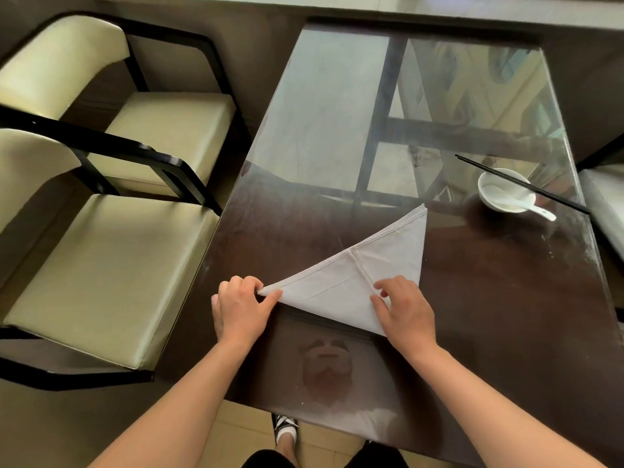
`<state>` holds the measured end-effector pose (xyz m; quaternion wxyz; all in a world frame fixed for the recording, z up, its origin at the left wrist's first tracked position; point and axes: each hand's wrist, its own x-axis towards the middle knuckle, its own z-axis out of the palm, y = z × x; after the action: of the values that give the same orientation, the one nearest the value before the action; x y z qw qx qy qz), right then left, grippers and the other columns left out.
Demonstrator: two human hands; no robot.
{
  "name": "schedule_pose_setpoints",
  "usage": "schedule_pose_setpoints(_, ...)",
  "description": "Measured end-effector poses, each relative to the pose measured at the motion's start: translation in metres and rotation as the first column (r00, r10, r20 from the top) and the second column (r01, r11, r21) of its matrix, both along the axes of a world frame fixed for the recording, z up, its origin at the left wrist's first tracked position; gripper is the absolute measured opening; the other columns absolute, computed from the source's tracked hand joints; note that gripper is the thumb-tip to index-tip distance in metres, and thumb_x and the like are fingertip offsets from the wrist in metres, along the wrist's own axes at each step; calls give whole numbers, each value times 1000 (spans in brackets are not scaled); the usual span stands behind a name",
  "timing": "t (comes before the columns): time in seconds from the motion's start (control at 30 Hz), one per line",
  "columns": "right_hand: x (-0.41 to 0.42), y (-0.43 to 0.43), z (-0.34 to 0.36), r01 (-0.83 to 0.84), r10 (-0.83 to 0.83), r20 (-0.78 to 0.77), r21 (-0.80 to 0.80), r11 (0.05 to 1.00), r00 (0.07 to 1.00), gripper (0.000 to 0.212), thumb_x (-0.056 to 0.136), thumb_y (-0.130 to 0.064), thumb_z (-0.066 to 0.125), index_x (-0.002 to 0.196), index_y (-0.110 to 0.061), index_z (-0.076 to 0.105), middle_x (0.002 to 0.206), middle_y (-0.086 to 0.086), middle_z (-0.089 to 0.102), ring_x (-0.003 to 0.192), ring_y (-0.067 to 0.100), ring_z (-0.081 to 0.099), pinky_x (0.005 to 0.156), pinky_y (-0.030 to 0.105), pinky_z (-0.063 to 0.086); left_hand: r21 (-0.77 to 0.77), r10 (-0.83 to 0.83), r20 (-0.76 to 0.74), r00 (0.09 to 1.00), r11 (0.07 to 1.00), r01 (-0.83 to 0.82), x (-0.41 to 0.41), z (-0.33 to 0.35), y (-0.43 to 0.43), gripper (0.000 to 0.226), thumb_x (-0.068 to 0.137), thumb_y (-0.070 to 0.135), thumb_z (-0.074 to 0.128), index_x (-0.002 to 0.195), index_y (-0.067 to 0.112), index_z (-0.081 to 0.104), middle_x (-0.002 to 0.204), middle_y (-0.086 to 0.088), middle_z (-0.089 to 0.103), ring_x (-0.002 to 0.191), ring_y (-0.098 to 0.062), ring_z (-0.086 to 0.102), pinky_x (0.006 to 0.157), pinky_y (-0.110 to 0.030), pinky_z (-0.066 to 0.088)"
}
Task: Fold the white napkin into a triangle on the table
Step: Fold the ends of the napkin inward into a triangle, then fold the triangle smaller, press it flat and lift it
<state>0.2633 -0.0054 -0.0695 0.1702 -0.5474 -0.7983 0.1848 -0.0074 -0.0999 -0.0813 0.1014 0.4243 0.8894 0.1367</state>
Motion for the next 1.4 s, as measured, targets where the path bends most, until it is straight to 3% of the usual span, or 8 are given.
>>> schedule_pose_setpoints(0.2, 36, -31, -4, 42, -41, 49, -10, 999, 998, 13, 80, -10, 78, 89, -15, 70, 85, 1, 64, 75, 25, 59, 61, 37, 50, -85, -23, -54, 998, 996, 18, 5, 4, 11, 42, 79, 65, 66, 87, 24, 61, 87, 4, 53, 88, -19, 48, 77, -38, 41)
schedule_pose_setpoints(0.4, 48, -35, -5, 115, -107, 71, -113, 987, 992, 21, 83, -18, 76, 102, -16, 68, 88, -1, 59, 81, 22, 58, 65, 36, 49, -154, 11, -24, 1000, 988, -14, 11, 9, 23, 53, 78, 61, 71, 109, 19, 60, 103, -4, 62, 99, -26, 56, 84, -42, 44)
schedule_pose_setpoints(0.7, 56, -34, -3, 216, -202, 82, -241, 946, 976, 26, 84, -30, 73, 106, -23, 61, 87, -10, 54, 83, 15, 54, 62, 30, 40, -214, 69, 52, 996, 975, -56, 12, 19, 31, 33, 81, 52, 73, 76, 24, 57, 93, -2, 58, 90, -21, 48, 84, -41, 44)
schedule_pose_setpoints(0.83, 55, -33, 0, 171, -155, 86, -225, 959, 984, 34, 86, -28, 72, 117, -20, 60, 96, -7, 54, 92, 17, 55, 65, 32, 45, -160, 102, 196, 975, 985, -71, 15, 23, 31, 24, 84, 36, 72, 78, 24, 53, 81, 3, 61, 76, -17, 55, 66, -34, 44)
schedule_pose_setpoints(0.93, 55, -39, 1, 72, -60, 104, -121, 990, 993, 38, 82, -23, 78, 117, -16, 63, 101, -1, 57, 92, 21, 54, 64, 34, 50, -57, 144, 398, 906, 990, -132, 12, 26, 30, 15, 83, 21, 71, 89, 24, 57, 89, 1, 61, 80, -18, 58, 65, -35, 51)
schedule_pose_setpoints(1.07, 51, -44, 4, -55, 55, 129, -10, 998, 990, 37, 78, -27, 81, 111, -16, 67, 103, 1, 61, 89, 24, 56, 69, 35, 53, 37, 215, 740, 637, 933, -358, 17, 36, 31, 29, 87, 0, 66, 99, 26, 61, 104, -8, 59, 89, -23, 66, 58, -31, 61)
schedule_pose_setpoints(1.2, 44, -45, 8, -157, 158, 161, -17, 987, 974, 45, 75, -39, 83, 113, -19, 68, 110, 1, 63, 95, 24, 58, 76, 37, 54, 82, 200, 826, 528, 883, -462, 26, 49, 37, 32, 87, -7, 61, 99, 22, 65, 103, -13, 61, 90, -25, 69, 59, -32, 62)
schedule_pose_setpoints(1.4, 36, -38, 9, -204, 189, 268, 29, 979, 945, 42, 68, -40, 86, 97, -18, 66, 96, 3, 63, 81, 27, 57, 62, 39, 49, 90, 164, 901, 401, 834, -544, 38, 72, 48, 20, 88, -8, 59, 95, 7, 70, 99, -18, 67, 87, -29, 71, 62, -35, 61)
